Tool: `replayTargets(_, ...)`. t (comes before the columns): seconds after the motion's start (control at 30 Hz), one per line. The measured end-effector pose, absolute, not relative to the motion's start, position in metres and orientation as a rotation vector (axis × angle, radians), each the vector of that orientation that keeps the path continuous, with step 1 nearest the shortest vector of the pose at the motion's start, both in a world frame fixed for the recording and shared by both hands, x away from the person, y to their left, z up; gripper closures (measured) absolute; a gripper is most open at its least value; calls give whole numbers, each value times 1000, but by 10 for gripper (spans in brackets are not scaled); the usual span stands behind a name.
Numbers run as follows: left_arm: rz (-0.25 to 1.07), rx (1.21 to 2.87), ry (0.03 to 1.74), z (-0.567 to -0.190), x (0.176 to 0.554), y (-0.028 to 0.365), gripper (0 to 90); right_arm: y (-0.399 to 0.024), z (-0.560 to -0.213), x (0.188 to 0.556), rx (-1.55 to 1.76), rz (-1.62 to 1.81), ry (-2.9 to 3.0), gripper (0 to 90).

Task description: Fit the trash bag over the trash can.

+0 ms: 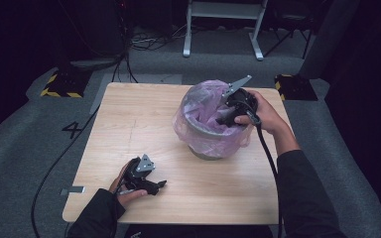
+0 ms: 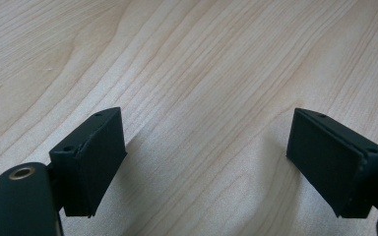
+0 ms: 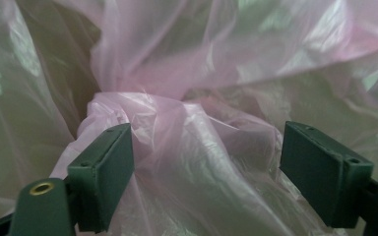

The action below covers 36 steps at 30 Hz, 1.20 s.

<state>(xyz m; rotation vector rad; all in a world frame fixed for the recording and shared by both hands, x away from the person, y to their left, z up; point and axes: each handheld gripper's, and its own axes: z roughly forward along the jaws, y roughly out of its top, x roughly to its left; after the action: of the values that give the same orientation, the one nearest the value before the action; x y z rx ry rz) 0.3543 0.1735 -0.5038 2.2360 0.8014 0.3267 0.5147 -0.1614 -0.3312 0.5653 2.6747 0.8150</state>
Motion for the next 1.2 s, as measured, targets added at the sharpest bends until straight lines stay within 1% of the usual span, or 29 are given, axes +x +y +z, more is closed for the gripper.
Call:
replayTargets(0.1, 327, 2236, 802, -504, 354, 173, 143, -161, -335, 518, 575, 776, 2709, 228)
replayTargets(0.53, 331, 2233, 807, -504, 354, 173, 143, -155, -336, 518, 602, 694, 2728, 206)
replayTargets(0.8, 331, 2233, 806, -504, 354, 173, 144, -161, -333, 512, 623, 817, 2627, 200)
replayTargets(1.2, 332, 2233, 806, -504, 354, 173, 144, -170, -318, 497, 642, 1038, 2460, 179)
